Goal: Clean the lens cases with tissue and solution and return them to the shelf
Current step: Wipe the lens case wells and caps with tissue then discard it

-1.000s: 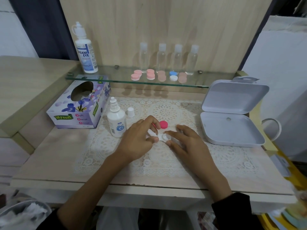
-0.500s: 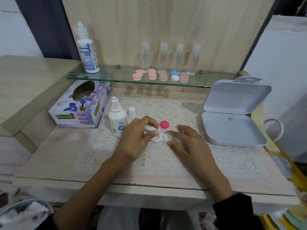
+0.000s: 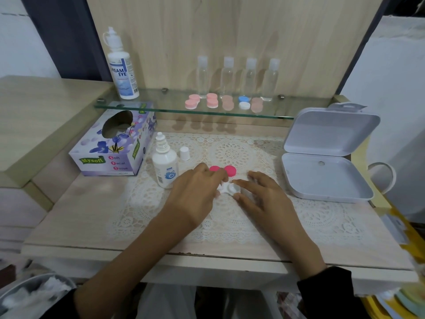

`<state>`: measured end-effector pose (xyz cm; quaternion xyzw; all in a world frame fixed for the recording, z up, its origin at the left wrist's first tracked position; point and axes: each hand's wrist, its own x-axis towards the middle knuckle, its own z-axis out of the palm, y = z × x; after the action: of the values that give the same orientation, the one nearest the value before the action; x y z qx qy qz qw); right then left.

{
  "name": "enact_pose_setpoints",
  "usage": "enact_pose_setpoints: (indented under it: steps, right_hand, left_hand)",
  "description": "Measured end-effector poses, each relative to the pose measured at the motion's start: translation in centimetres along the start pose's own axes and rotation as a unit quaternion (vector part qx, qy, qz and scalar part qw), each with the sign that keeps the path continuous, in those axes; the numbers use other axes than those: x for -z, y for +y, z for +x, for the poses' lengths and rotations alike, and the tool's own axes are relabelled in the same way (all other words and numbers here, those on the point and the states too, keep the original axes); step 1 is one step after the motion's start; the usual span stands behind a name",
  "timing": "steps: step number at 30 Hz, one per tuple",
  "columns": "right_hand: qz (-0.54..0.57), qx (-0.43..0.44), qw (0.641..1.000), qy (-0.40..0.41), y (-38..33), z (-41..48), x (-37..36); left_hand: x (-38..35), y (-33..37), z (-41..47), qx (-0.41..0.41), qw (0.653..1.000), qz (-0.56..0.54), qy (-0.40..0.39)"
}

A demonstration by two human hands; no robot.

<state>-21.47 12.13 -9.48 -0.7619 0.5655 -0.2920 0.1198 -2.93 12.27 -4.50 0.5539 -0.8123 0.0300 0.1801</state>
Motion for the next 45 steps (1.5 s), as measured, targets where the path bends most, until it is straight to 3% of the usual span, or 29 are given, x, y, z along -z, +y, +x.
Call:
enact_pose_setpoints:
  steps: [9, 13, 15, 17, 20, 22, 26, 28, 36, 45]
  right_hand:
    - [-0.001, 0.002, 1.0, -0.002, 0.0, 0.0, 0.1]
    - [-0.003, 0.002, 1.0, 0.003, -0.1, 0.0, 0.1]
    - [-0.002, 0.001, 1.0, 0.004, -0.1, 0.0, 0.1]
    - [0.004, -0.001, 1.0, 0.003, 0.0, 0.0, 0.1]
    - [0.004, 0.0, 1.0, 0.004, 0.0, 0.0, 0.1]
    - [0.0, 0.001, 1.0, 0.004, 0.0, 0.0, 0.1]
    - [0.005, 0.0, 1.0, 0.004, 0.0, 0.0, 0.1]
    - [0.004, 0.001, 1.0, 0.004, 0.0, 0.0, 0.0]
    - [-0.002, 0.001, 1.0, 0.004, 0.2, 0.0, -0.1]
    - [-0.01, -0.001, 1.0, 0.0, 0.1, 0.0, 0.0]
  left_hand:
    - [-0.5, -0.9, 1.0, 0.01, 0.992, -0.113, -0.051]
    - [-1.3, -1.7, 1.1, 0.029, 0.975, -0.212, -0.054]
    - [-1.7, -1.9, 0.9, 0.057, 0.959, -0.275, -0.046]
    - [-2.1, -2.0, 0.7, 0.1, 0.921, -0.376, -0.021]
    - [-2.4, -1.9, 0.6, 0.139, 0.87, -0.468, 0.066]
    - [-2.4, -1.5, 0.7, 0.12, 0.878, -0.456, 0.077]
    - [-2.4, -1.7, 0.9, 0.012, 0.955, -0.292, -0.038]
    - [-2.0, -1.9, 1.1, 0.0, 0.969, -0.238, -0.067]
    - [-1.5, -1.3, 0.9, 0.035, 0.985, -0.166, -0.007]
    - [-1.5, -0.8, 0.5, 0.127, 0.976, -0.174, 0.029]
